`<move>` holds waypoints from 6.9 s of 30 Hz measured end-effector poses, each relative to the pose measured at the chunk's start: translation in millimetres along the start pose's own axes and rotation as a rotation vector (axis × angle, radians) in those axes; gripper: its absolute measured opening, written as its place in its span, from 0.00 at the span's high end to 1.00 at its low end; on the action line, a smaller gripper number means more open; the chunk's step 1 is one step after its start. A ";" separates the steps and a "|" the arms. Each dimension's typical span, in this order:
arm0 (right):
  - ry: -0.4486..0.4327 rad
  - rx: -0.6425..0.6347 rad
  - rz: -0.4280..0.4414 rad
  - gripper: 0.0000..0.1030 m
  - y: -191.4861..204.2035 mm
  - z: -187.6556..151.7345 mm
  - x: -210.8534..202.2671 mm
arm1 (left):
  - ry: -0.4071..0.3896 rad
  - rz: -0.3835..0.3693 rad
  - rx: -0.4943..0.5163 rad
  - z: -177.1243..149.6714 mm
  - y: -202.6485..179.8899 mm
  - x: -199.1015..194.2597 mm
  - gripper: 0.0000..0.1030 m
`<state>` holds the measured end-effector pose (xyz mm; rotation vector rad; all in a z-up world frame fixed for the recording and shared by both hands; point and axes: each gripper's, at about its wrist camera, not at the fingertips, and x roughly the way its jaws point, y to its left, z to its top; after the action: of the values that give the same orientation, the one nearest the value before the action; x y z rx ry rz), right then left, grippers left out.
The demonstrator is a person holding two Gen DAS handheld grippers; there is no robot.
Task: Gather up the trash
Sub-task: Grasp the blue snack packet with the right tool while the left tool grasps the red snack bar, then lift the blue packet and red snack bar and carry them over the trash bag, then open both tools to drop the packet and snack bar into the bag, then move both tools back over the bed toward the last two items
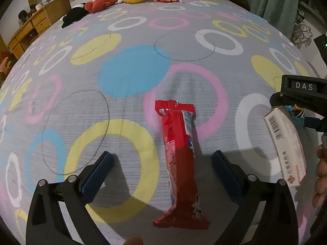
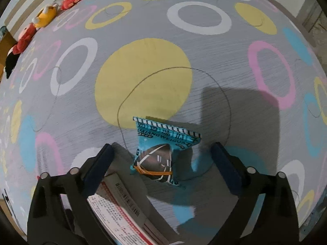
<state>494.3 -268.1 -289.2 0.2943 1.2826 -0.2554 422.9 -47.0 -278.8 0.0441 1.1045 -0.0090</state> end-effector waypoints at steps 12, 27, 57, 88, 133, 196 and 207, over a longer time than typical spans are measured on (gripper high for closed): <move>-0.023 -0.076 0.013 0.79 -19.8 0.9 -19.8 | -0.034 -0.084 0.024 5.1 -7.9 -20.9 0.88; -0.065 -0.102 0.014 0.79 -19.0 -4.9 -47.3 | -0.063 -0.090 0.033 3.9 -14.1 -38.0 0.88; -0.177 -0.186 0.060 0.79 -42.0 -81.2 -134.1 | -0.158 -0.083 0.062 -53.9 -3.7 -110.2 0.88; -0.331 -0.276 0.193 0.79 -98.1 -241.8 -265.8 | -0.230 -0.147 0.050 -199.5 9.0 -217.8 0.88; -0.196 -0.378 0.191 0.79 -146.6 -435.3 -138.1 | 0.058 -0.180 0.222 -381.2 -50.3 -155.0 0.88; 0.070 -0.306 0.175 0.31 -137.4 -443.6 -33.2 | 0.297 -0.170 0.066 -402.3 -46.0 -86.4 0.23; 0.061 -0.276 0.227 0.30 -145.5 -443.1 -44.1 | 0.277 -0.159 0.061 -402.0 -41.3 -94.1 0.19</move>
<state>33.5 -246.1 -371.0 0.2099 1.3138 0.1246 20.5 -73.5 -376.5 0.0126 1.3825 -0.1838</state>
